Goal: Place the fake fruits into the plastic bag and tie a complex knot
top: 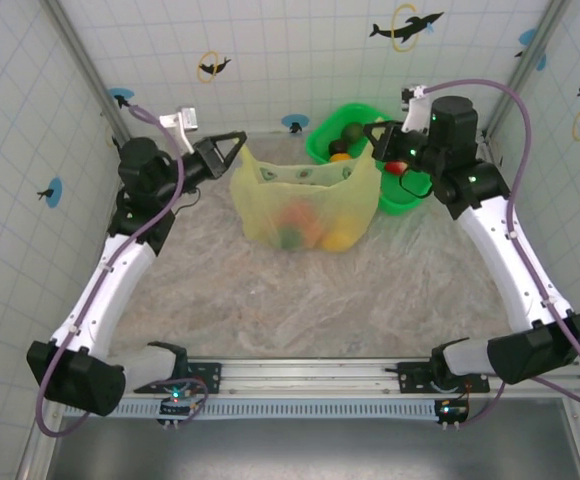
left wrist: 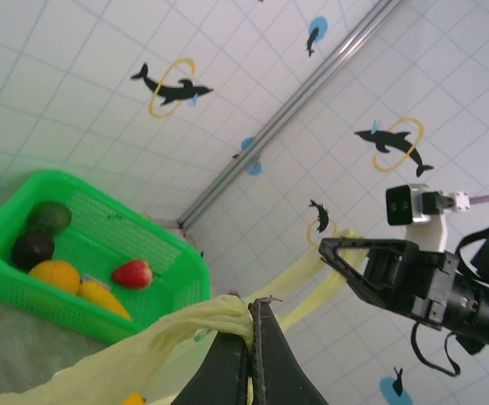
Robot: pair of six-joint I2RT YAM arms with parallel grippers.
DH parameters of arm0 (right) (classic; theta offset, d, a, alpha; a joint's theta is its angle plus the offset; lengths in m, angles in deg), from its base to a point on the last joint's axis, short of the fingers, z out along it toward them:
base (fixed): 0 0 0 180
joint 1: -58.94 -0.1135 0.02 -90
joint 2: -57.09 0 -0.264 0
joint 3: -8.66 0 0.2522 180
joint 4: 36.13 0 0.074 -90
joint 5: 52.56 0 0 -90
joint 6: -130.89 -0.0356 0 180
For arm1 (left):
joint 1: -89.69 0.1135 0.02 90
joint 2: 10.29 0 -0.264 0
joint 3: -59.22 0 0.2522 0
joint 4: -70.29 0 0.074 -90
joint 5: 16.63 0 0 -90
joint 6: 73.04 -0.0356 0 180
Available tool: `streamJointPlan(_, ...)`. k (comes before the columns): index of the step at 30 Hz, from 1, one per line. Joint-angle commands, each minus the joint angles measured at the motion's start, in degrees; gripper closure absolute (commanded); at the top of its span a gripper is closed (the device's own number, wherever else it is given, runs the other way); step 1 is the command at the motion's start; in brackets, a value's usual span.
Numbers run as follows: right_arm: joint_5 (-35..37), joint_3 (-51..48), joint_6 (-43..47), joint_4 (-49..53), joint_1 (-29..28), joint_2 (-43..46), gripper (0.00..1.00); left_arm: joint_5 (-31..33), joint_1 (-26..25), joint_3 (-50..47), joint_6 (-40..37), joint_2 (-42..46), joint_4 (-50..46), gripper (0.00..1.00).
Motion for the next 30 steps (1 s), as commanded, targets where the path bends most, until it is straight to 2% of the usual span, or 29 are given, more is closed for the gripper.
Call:
streamJointPlan(1, -1.9, -3.6, 0.7, -1.1, 0.5, 0.1, 0.95, -2.0, -0.8, -3.9, 0.9, 0.9, 2.4, 1.0)
streamJointPlan(4, -2.5, -5.2, 0.1, -2.3, 0.5, 0.7, 0.94, -3.5, -1.3, -5.3, 0.0, 1.8, 3.2, 0.99)
streamJointPlan(8, -4.1, -4.0, -0.1, -2.8, 0.5, 0.5, 0.94, -6.4, -1.6, -6.5, -2.5, 3.2, 5.0, 0.68)
streamJointPlan(12, -6.9, -1.5, 0.0, -1.7, 0.6, -0.9, 0.92, -8.1, -2.2, -9.2, -4.7, 4.7, 7.0, 0.53)
streamJointPlan(16, -7.4, -0.7, -0.2, -1.6, 0.7, -1.1, 0.92, -8.5, -3.1, -11.4, -7.9, 5.9, 7.3, 0.47)
streamJointPlan(21, -9.0, -0.2, -0.7, -1.5, 0.7, -1.1, 0.92, -3.2, -4.9, -13.0, -18.0, 8.0, 1.1, 0.43)
streamJointPlan(25, -9.1, -0.5, -0.7, -1.4, 0.7, -0.9, 0.91, -1.0, -8.1, -12.9, -26.3, 8.0, -3.2, 0.38)
streamJointPlan(26, -9.1, -0.5, -0.6, -1.3, 0.7, -0.9, 0.91, -0.8, -10.4, -13.0, -28.6, 8.0, -3.7, 0.37)
streamJointPlan(30, -9.3, -0.4, -0.7, -1.1, 0.7, -1.1, 0.9, -1.7, -12.9, -14.0, -35.8, 8.4, -5.4, 0.34)
